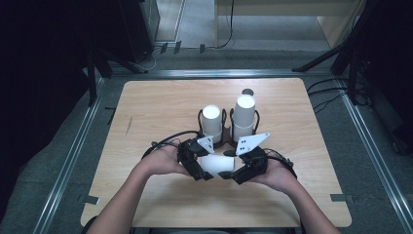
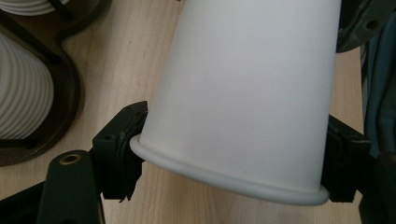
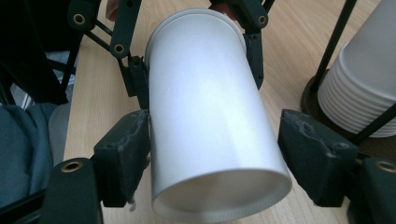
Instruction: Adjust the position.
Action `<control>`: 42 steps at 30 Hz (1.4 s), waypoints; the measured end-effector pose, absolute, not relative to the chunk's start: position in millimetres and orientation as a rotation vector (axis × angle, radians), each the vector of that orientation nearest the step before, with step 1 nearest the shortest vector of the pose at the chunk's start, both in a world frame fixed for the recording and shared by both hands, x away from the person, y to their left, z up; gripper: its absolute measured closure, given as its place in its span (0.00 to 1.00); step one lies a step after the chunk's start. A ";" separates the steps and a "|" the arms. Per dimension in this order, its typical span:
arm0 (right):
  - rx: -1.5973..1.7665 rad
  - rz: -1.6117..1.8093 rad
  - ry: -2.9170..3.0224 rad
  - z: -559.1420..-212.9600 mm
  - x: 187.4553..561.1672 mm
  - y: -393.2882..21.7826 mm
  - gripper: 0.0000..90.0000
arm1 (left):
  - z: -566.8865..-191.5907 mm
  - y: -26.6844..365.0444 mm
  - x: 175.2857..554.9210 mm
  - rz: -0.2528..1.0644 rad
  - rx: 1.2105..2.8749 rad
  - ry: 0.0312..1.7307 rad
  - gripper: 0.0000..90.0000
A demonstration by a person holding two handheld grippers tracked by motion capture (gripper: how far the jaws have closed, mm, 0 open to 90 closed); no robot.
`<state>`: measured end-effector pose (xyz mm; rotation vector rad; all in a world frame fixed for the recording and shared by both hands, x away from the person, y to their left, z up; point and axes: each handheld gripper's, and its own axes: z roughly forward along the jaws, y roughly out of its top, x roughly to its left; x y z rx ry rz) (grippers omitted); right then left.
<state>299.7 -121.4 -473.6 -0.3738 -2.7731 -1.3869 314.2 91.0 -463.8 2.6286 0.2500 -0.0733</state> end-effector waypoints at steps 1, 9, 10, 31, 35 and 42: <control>-0.369 -1.382 -2.779 -474.2 299.4 -120.6 0.30 | -464.2 90.6 314.0 -0.079 2.628 0.252 0.25; -0.345 -1.335 -2.797 -478.2 297.9 -116.2 0.33 | -465.5 89.4 313.9 -0.084 2.634 0.249 0.25; -0.344 -1.332 -2.798 -478.5 298.2 -116.0 0.33 | -465.6 89.4 314.0 -0.085 2.635 0.251 0.25; -0.284 -1.349 -2.831 -473.1 295.7 -115.4 0.39 | -464.6 94.0 313.0 -0.075 2.608 0.216 0.24; -0.285 -1.367 -2.838 -471.0 295.7 -118.1 0.38 | -462.4 94.9 313.8 -0.057 2.583 0.243 0.15; -0.326 -1.440 -2.799 -464.4 300.1 -129.2 0.38 | -456.6 105.1 314.9 -0.045 2.481 0.288 0.14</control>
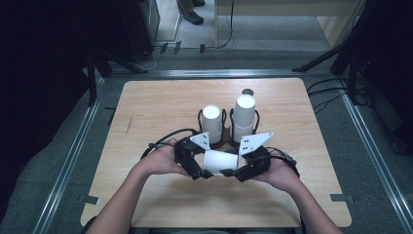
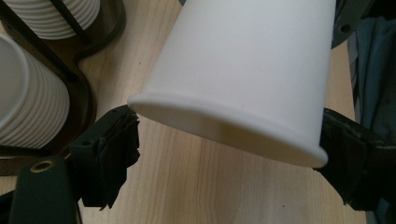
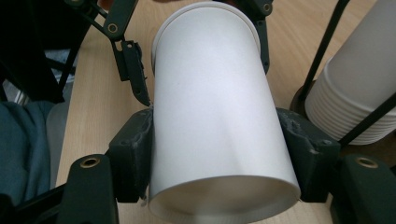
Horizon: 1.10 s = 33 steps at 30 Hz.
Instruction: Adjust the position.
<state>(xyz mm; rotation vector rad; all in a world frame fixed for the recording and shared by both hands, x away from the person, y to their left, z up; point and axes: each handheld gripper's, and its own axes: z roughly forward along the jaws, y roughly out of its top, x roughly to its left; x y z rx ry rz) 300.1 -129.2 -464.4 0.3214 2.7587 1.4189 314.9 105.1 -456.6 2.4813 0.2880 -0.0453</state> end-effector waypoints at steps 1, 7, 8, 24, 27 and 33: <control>0.328 1.435 2.750 -463.1 300.2 -130.8 0.38 | -456.0 106.4 315.0 -0.042 2.466 0.299 0.14; 0.345 1.524 2.700 -455.6 302.3 -139.8 0.37 | -453.4 113.6 314.5 -0.072 2.383 0.330 0.14; 0.343 1.541 2.691 -454.5 302.6 -141.3 0.37 | -453.1 114.3 314.1 -0.074 2.370 0.336 0.14; 0.328 1.702 2.647 -445.9 303.4 -150.8 0.37 | -445.9 118.8 312.2 -0.152 2.141 0.363 0.16; 0.318 1.705 2.665 -447.6 302.4 -147.8 0.37 | -445.3 118.5 312.1 -0.172 2.118 0.357 0.17; 0.308 1.711 2.676 -449.5 301.1 -143.7 0.37 | -444.6 119.3 312.0 -0.189 2.097 0.351 0.20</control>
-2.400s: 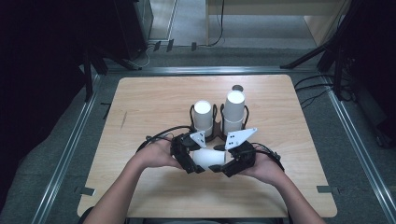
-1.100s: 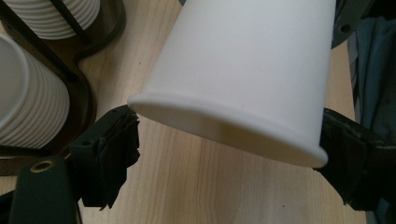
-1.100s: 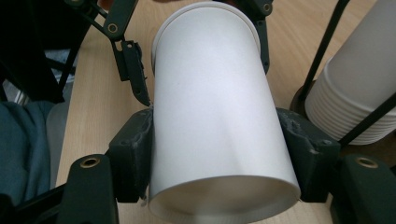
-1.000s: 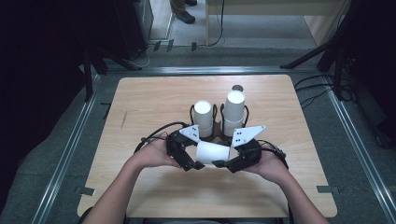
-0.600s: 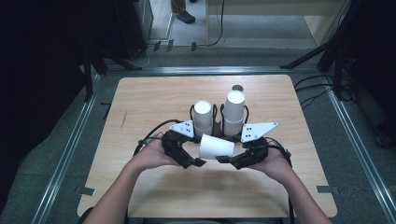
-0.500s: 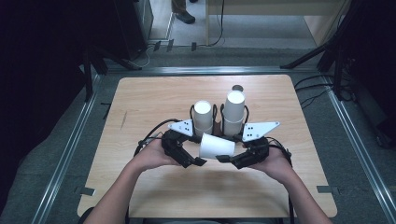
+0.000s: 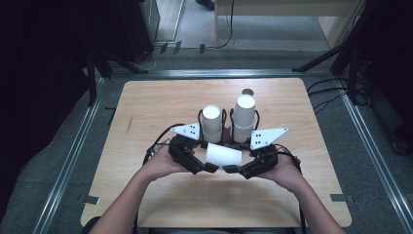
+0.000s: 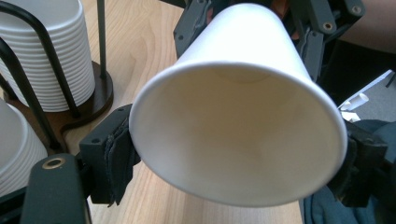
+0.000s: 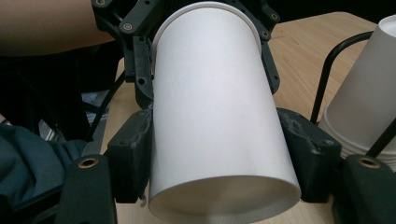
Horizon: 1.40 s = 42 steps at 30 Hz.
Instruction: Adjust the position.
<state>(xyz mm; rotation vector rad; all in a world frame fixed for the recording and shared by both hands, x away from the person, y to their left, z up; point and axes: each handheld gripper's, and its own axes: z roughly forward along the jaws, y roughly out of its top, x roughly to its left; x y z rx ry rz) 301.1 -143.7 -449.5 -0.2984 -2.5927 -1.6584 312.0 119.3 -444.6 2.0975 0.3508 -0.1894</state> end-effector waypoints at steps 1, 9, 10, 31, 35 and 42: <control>-0.298 -1.660 -2.588 -449.6 301.6 -143.7 0.37 | -444.5 119.7 312.2 -0.197 2.094 0.351 0.20; -0.303 -1.669 -2.555 -449.5 302.8 -145.8 0.38 | -442.9 121.8 311.4 -0.192 2.084 0.332 0.25; -0.302 -1.666 -2.554 -449.6 302.9 -145.9 0.38 | -443.1 121.6 311.2 -0.193 2.085 0.329 0.25; -0.321 -1.638 -2.544 -451.9 304.5 -145.3 0.37 | -443.7 122.9 310.8 -0.178 2.094 0.316 0.28; -0.356 -1.630 -2.559 -453.1 305.0 -145.3 0.31 | -443.4 125.9 312.1 -0.176 2.090 0.328 0.28; -0.375 -1.583 -2.614 -455.4 304.6 -144.5 0.29 | -438.6 133.1 314.3 -0.154 2.118 0.367 0.28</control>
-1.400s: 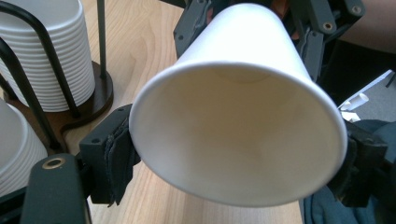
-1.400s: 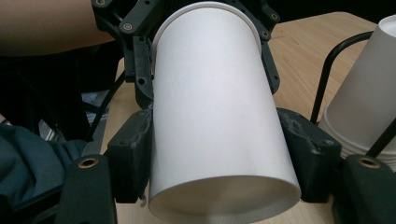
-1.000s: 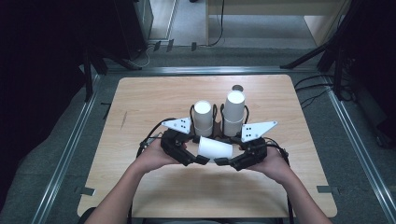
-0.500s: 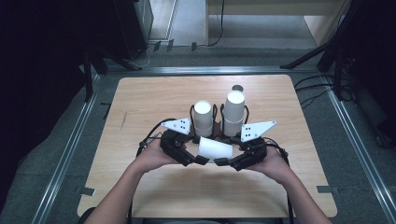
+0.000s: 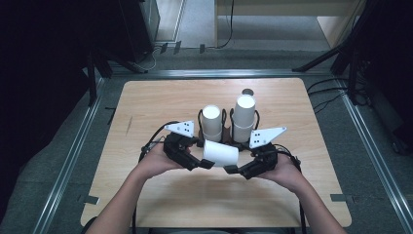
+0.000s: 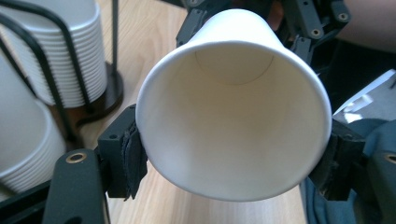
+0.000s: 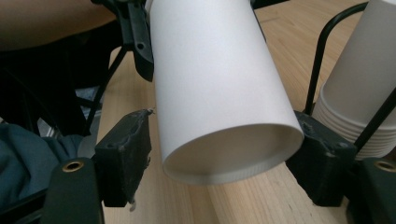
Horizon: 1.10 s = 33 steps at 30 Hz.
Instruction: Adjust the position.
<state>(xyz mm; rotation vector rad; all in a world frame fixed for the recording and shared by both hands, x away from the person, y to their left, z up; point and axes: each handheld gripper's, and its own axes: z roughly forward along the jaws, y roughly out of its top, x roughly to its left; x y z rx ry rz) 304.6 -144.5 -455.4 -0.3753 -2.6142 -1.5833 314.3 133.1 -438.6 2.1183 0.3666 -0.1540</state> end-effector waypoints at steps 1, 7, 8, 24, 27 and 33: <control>-0.375 -1.583 -2.614 -455.4 304.6 -144.5 0.29 | -438.6 133.1 314.3 -0.154 2.118 0.367 0.28; -0.375 -1.531 -2.663 -459.2 304.3 -142.6 0.29 | -433.2 132.0 315.4 -0.138 2.176 0.372 0.28; -0.375 -1.519 -2.671 -460.2 304.5 -142.9 0.28 | -430.5 132.3 315.8 -0.133 2.193 0.368 0.28; -0.386 -1.413 -2.750 -469.7 304.8 -138.3 0.27 | -430.7 114.8 315.9 -0.072 2.444 0.355 0.28; -0.381 -1.384 -2.764 -473.1 303.9 -134.0 0.27 | -432.5 110.5 316.1 -0.083 2.466 0.353 0.27; -0.359 -1.344 -2.777 -478.2 302.8 -126.0 0.27 | -437.2 105.0 315.7 -0.096 2.510 0.341 0.27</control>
